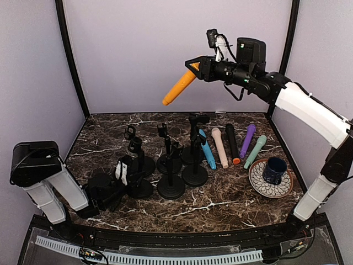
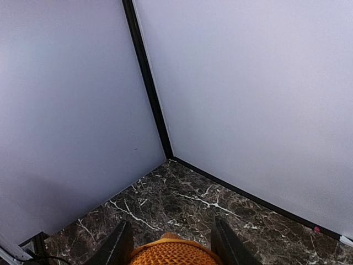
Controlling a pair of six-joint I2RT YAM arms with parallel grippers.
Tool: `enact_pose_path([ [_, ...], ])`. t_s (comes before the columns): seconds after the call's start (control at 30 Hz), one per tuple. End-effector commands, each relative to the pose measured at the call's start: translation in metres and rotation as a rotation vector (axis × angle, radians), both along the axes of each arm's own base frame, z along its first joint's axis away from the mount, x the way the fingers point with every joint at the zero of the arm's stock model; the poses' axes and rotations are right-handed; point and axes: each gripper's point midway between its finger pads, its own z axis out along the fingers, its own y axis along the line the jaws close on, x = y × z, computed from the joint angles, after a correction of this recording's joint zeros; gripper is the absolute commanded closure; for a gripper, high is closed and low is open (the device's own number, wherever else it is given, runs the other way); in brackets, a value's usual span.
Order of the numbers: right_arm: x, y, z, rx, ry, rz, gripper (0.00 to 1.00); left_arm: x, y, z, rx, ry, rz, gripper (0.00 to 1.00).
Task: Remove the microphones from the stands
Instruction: Place the microphone stand at the center of the board.
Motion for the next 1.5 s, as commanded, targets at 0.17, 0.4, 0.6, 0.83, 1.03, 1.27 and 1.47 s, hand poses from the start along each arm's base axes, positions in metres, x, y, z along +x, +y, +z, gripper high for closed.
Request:
enact_pose_path([
  [0.17,0.002,-0.072,0.026,0.064,-0.069,-0.228,0.81,0.021,0.000,-0.011,0.103,-0.027,0.085,1.00],
  [0.4,0.002,-0.087,0.012,0.057,-0.040,-0.268,0.81,0.022,0.002,-0.014,0.100,-0.031,0.094,0.83],
  [0.6,0.004,-0.092,0.002,0.054,-0.024,-0.280,0.81,0.010,0.009,-0.019,0.128,0.016,0.063,0.53],
  [0.83,0.007,-0.108,-0.003,0.034,-0.016,-0.335,0.80,0.001,0.015,-0.026,0.189,0.055,0.033,0.43],
  [1.03,0.018,-0.151,-0.018,-0.014,0.025,-0.474,0.80,-0.006,0.019,-0.025,0.198,0.120,0.027,0.37],
  [1.27,0.034,-0.208,-0.065,-0.114,0.160,-0.652,0.80,-0.012,0.040,-0.023,0.212,0.175,0.084,0.30],
  [1.47,0.030,-0.229,-0.112,-0.301,0.295,-0.730,0.82,-0.021,0.046,-0.022,0.231,0.311,0.105,0.23],
])
